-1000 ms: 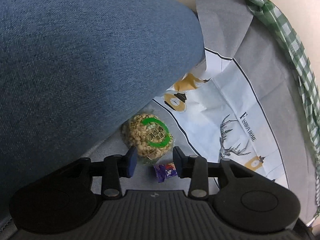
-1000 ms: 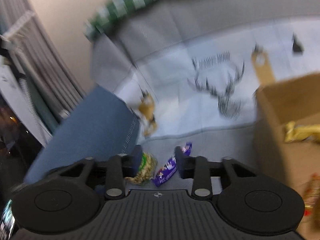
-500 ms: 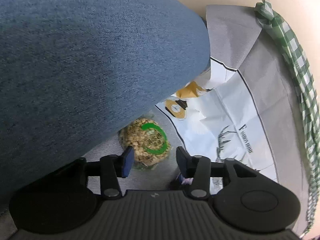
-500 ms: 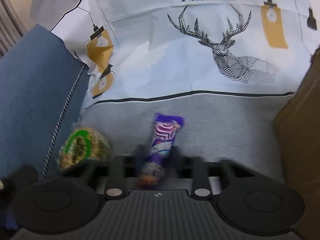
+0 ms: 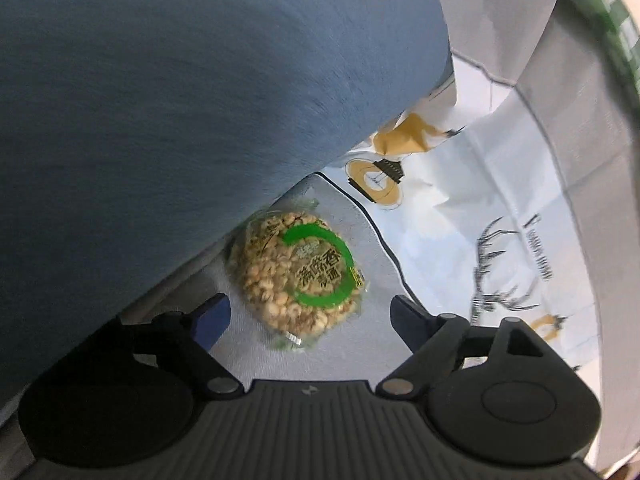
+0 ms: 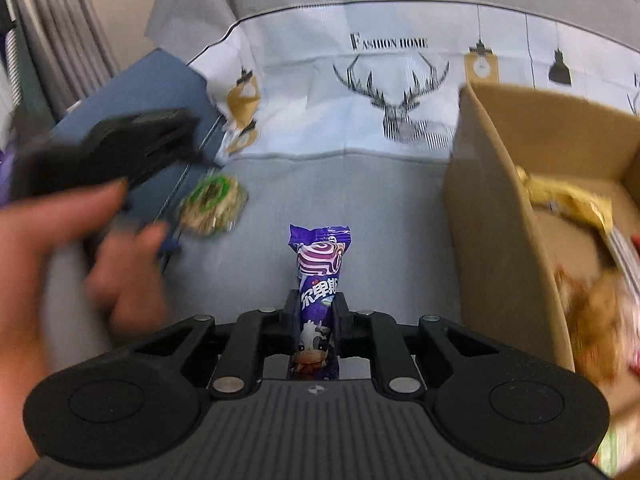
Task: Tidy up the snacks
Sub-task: 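Grasp the purple chocolate bar with the right gripper while the left gripper grasps the puffed-grain bag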
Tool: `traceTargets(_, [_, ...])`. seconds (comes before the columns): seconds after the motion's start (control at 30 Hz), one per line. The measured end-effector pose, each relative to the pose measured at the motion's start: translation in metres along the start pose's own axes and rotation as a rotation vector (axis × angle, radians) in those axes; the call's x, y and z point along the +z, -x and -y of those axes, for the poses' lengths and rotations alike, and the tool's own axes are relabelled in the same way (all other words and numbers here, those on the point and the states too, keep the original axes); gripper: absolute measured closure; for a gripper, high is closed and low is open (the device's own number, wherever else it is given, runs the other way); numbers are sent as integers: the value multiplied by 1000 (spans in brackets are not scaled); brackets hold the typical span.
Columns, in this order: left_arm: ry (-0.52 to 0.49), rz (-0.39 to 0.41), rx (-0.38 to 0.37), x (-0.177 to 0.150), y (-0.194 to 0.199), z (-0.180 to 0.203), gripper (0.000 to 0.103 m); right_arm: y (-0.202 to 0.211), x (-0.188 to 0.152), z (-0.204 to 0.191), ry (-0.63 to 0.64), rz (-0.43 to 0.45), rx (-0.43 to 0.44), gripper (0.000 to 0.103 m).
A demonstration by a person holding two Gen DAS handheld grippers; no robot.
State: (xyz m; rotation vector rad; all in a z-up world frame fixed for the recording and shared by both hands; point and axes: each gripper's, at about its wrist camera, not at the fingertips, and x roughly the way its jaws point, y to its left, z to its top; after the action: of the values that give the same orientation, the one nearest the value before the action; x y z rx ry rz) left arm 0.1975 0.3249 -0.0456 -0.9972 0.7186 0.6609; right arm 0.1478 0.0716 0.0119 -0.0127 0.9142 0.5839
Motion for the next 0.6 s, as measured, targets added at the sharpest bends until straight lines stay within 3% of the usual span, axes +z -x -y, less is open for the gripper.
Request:
traceTargets(0.1, [-56,7,41,4,-17,10,10,-3,-24,-1,38,-1,-4,87])
traceTargets(0.3, [-172,56,135,-3,-33,27,11,-19,-38,-4,21,-67,19,87])
traceTargets(0.4, [-253,79,188,-9,-33,33,21,-23,-39,-2,2,-84,13,87])
traceTargets(0.6, [-290,64,167,-16,-19,26,23,-21,-42,-1,26,-91,33,87])
